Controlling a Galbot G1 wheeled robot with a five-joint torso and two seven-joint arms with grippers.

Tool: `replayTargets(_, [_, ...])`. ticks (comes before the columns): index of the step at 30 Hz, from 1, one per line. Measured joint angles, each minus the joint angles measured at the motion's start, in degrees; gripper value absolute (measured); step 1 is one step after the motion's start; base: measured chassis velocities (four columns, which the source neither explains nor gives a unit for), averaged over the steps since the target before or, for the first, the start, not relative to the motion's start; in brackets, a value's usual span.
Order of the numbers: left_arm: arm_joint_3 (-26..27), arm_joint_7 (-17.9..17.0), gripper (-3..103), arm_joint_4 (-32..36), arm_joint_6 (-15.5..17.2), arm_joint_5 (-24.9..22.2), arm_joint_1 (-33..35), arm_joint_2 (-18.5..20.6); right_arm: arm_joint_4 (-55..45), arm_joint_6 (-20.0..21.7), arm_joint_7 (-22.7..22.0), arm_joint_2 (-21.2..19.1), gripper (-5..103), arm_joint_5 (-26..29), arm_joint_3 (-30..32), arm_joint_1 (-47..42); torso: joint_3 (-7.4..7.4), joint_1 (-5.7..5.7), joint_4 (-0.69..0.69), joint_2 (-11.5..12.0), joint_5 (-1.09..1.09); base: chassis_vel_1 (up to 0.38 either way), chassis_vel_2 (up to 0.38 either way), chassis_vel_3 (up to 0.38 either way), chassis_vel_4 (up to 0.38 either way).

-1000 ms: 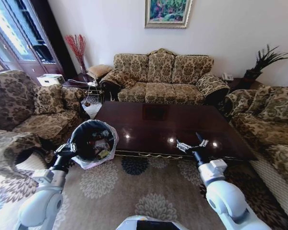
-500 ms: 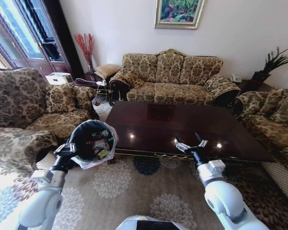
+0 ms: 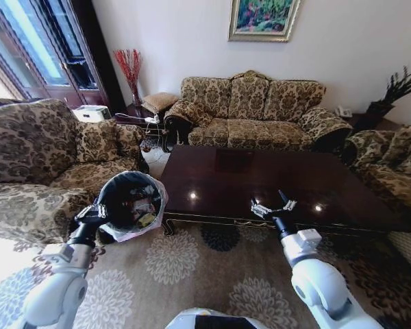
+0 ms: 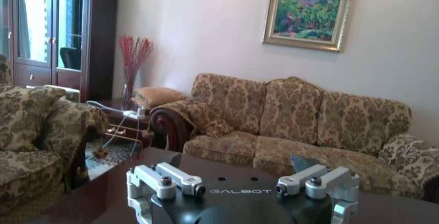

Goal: Move to the front of the table and place the trash on the table into the trash bin.

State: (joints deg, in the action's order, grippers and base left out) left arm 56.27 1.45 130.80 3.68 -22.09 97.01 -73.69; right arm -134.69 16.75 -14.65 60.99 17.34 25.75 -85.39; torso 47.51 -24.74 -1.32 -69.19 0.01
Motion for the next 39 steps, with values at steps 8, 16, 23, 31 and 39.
replayTargets(8, [-0.12, -0.06, 3, 0.15, 0.08, 0.03, -0.14, 0.05, -0.05, -0.05, 0.07, 0.08, 100, -0.19, 0.09, -0.08, 0.00, 0.01, 0.00, 0.00, -0.01, 0.286, 0.037, -0.297, -0.033])
replayTargets(16, [-0.15, -0.07, 3, 0.08, 0.12, 0.03, -0.10, 0.12, 0.88, -1.44, 0.49, 0.10, 100, -0.13, 0.01, -0.09, -0.01, 0.04, 0.00, -0.01, -0.03, 0.307, -0.091, -0.307, 0.108])
replayTargets(23, [-0.45, -0.44, 3, -0.25, -0.34, -0.02, -0.15, 0.09, 1.37, -1.72, 0.46, -0.02, 100, 0.08, 0.06, -0.05, -0.02, 0.07, 0.00, -0.04, 0.01, 0.118, -0.052, -0.115, 0.066])
replayTargets(31, [-0.53, -0.09, 3, 0.29, -0.77, -0.02, 0.48, -0.30, 1.65, -1.90, 0.33, 0.24, 100, 0.11, -0.25, 0.15, -0.08, 0.07, 0.02, 0.24, 0.00, -0.053, 0.004, 0.042, -0.021])
replayTargets(39, [-0.41, 2.25, 3, 1.73, -0.48, -3.10, 2.70, -0.68, 1.59, -1.93, 0.16, 0.41, 100, 0.02, -0.42, -0.20, -1.51, 1.32, 0.01, 2.70, -0.02, 0.000, 0.000, 0.000, 0.000])
